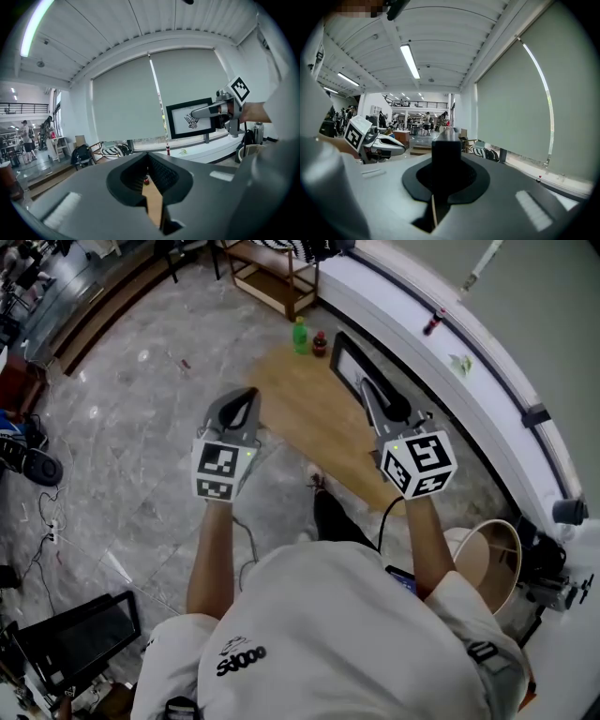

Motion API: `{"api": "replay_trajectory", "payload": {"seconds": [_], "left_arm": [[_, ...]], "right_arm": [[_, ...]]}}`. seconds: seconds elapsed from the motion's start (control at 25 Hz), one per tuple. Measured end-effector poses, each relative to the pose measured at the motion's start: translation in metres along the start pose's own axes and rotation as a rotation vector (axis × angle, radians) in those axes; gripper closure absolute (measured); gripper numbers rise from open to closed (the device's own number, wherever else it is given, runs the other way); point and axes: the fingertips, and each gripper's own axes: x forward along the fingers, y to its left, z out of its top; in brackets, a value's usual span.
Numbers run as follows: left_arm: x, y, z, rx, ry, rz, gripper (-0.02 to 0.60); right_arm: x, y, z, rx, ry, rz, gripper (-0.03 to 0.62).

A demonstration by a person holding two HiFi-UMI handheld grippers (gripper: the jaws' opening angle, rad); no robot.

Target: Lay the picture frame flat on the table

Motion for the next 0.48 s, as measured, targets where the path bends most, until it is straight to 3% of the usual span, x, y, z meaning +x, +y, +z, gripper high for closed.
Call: {"api": "replay_trajectory", "payload": {"seconds": [0.48], "left_arm": [[0.106, 0.063, -0.042, -0.068, 0.078, 0.047, 0.572]], "right_arm": [[0.124, -0.076, -0.047, 0.007, 0.119, 0.050, 0.580]]}}
